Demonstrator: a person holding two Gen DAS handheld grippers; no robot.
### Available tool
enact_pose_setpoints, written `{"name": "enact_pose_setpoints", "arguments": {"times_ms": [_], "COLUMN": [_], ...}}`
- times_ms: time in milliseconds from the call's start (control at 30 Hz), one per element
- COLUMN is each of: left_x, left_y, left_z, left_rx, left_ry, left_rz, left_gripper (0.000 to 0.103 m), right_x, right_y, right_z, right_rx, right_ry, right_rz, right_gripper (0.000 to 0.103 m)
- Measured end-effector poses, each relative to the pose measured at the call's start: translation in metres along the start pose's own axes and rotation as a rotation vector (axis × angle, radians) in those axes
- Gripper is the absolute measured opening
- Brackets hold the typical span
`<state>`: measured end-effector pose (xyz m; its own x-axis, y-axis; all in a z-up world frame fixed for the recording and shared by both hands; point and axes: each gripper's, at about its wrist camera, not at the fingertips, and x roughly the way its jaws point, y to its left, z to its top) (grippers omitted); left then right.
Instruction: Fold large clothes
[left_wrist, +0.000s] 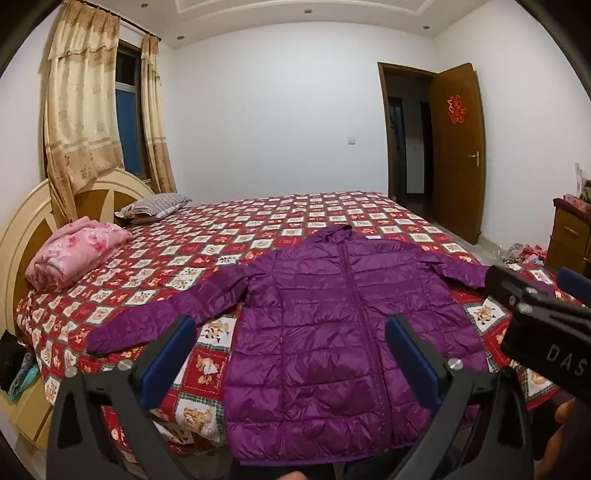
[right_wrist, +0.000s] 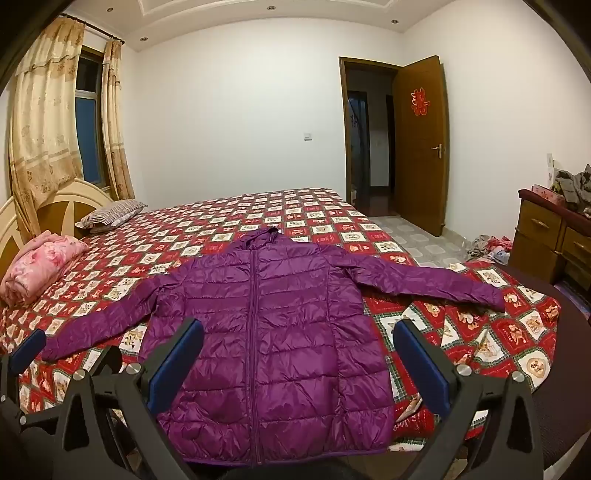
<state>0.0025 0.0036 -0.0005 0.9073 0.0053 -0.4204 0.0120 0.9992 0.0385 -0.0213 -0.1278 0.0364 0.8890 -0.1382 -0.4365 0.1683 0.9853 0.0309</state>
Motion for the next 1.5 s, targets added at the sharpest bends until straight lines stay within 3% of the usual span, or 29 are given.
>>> {"name": "enact_pose_setpoints", "arguments": {"times_ms": [67, 600, 867, 1500], "left_x": [-0.002, 0.004, 0.001, 0.002], "left_y": [-0.006, 0.002, -0.003, 0.000], "left_z": [0.000, -0.008, -0.009, -0.008], "left_rx": [0.052, -0.044, -0.006, -0.028], "left_ry": [-0.025, 0.045, 0.024, 0.035], "left_rz": [0.020, -0.062, -0.045, -0.045], "left_gripper": [0.103, 0.103, 0.103, 0.103], "right_x": [0.001, 0.003, 0.003, 0.002], "right_y": [0.000, -0.001, 0.000, 0.000], "right_z": [0.000, -0.001, -0.002, -0.002], "right_rx": [0.000, 0.001, 0.003, 0.002], "right_ry": [0.000, 0.005, 0.007, 0.009], "right_rz": [0.000, 0.004, 0.005, 0.006], "right_gripper": [0.102, 0.102, 0.102, 0.102]}}
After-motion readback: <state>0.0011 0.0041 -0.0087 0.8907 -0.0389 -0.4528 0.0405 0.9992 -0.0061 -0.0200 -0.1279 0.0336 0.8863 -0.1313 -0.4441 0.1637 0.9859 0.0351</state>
